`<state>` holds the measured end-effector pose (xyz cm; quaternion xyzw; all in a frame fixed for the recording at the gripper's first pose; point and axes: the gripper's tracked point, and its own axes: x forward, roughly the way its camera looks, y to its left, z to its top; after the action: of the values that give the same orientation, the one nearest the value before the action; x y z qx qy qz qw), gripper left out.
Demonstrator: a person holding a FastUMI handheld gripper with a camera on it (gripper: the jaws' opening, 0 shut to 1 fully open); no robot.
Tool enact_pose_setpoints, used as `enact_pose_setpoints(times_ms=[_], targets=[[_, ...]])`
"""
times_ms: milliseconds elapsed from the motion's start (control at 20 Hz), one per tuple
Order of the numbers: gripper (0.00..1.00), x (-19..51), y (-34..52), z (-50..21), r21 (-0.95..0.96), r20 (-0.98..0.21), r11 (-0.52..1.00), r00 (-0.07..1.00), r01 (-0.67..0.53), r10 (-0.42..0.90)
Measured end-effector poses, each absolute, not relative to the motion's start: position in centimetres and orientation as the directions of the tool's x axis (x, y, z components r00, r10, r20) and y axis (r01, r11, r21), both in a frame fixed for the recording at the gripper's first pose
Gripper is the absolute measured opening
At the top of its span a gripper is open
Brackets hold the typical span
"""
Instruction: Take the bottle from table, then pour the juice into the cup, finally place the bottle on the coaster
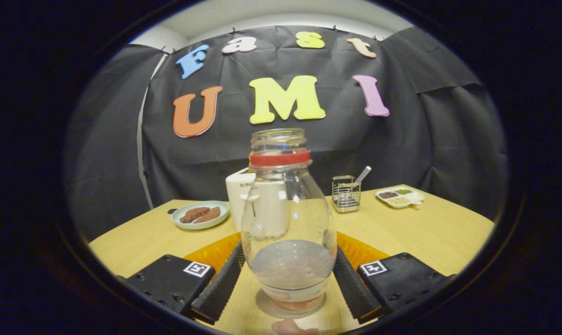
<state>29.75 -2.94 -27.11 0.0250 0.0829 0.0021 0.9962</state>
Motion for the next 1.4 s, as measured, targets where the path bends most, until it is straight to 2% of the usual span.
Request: enact_pose_setpoints(times_ms=[350,650,1050,1400], targets=[[1.00,27.7,-3.8,-22.2,0.033,-0.118,0.998,0.992,0.044,-0.040],[1.00,24.3,-2.9,-16.5,0.000,-0.068,1.000,0.998,0.005,-0.004],[1.00,17.0,-3.4,-7.4,-0.052,0.016,0.997,0.998,0.063,-0.063],[1.00,9.6,-2.5,-1.8,-0.050,0.011,0.997,0.998,0.054,-0.054]])
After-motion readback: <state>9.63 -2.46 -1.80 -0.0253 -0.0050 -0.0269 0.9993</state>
